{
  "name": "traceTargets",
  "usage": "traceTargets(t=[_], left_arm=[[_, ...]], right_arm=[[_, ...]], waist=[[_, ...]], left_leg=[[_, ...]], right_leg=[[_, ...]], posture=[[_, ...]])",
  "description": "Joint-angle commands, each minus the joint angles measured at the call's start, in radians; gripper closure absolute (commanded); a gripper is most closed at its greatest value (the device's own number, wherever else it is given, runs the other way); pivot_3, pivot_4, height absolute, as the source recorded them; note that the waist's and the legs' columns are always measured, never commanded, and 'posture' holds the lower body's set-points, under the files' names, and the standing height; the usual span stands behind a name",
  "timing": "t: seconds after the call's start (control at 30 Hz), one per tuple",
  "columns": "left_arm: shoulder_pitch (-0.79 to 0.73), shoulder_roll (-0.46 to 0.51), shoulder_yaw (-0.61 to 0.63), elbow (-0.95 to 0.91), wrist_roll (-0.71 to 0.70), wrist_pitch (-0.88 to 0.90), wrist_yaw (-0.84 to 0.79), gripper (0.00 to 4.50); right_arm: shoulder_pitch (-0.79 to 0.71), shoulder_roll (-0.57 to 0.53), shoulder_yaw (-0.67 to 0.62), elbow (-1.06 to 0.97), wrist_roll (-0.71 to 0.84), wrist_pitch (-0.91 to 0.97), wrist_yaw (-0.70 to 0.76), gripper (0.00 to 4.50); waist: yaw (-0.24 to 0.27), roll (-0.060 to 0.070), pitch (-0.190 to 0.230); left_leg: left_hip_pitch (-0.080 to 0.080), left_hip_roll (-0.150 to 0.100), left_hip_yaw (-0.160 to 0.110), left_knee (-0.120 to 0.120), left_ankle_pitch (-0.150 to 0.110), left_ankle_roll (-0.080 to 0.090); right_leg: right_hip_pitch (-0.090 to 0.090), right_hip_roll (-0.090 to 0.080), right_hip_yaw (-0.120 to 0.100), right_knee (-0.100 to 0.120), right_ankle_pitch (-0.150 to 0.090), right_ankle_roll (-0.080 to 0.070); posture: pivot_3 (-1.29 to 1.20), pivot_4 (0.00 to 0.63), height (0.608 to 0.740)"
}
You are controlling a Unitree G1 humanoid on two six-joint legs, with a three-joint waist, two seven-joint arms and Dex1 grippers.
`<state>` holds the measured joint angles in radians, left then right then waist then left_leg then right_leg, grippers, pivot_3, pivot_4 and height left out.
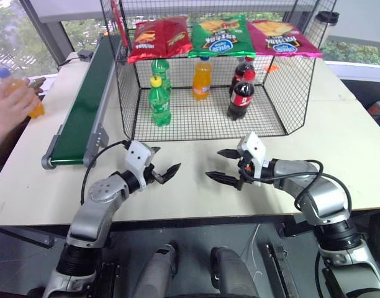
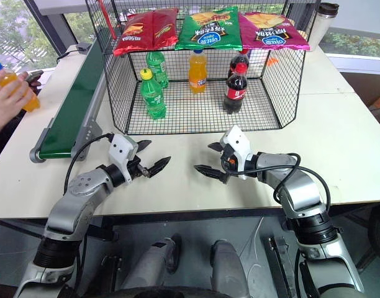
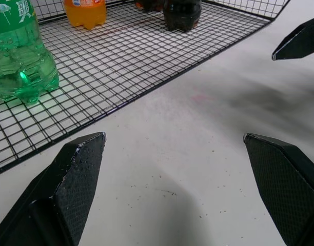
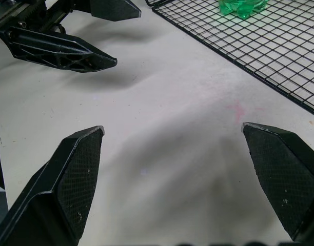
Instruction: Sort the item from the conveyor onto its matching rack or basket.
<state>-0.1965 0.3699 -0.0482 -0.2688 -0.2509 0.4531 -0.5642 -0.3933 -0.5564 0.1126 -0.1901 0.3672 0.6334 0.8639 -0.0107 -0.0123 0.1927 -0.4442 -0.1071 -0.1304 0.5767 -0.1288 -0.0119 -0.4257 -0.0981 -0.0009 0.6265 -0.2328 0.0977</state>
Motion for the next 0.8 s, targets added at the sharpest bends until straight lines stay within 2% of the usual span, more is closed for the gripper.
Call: traceTargets(t=[0.03, 0.8], left_arm=[[0.003, 0.004, -0.005, -0.036, -0.010, -0.016, -0.010, 0.00], [0.007, 0.016, -0.009, -0.059, 0.001, 0.011, 0.011, 0.00]], right_arm=[[-0.019, 0.005, -0.003, -0.008, 0.005, -0.018, 0.004, 0.04], [-0.015, 0.014, -0.005, -0.006, 0.005, -0.026, 0.000, 0.04]], waist=[[0.000, 0.000, 0.000], [0.000, 0.000, 0.000]], left_leg=[[0.000, 0.000, 0.000, 0.000, 0.000, 0.000], [0.000, 0.000, 0.000, 0.000, 0.000, 0.000]], right_leg=[[0.000, 0.000, 0.000, 0.000, 0.000, 0.000], [0.000, 0.000, 0.000, -0.001, 0.000, 0.000]], posture=[[0.00, 0.150, 0.738], [0.00, 0.150, 0.738]])
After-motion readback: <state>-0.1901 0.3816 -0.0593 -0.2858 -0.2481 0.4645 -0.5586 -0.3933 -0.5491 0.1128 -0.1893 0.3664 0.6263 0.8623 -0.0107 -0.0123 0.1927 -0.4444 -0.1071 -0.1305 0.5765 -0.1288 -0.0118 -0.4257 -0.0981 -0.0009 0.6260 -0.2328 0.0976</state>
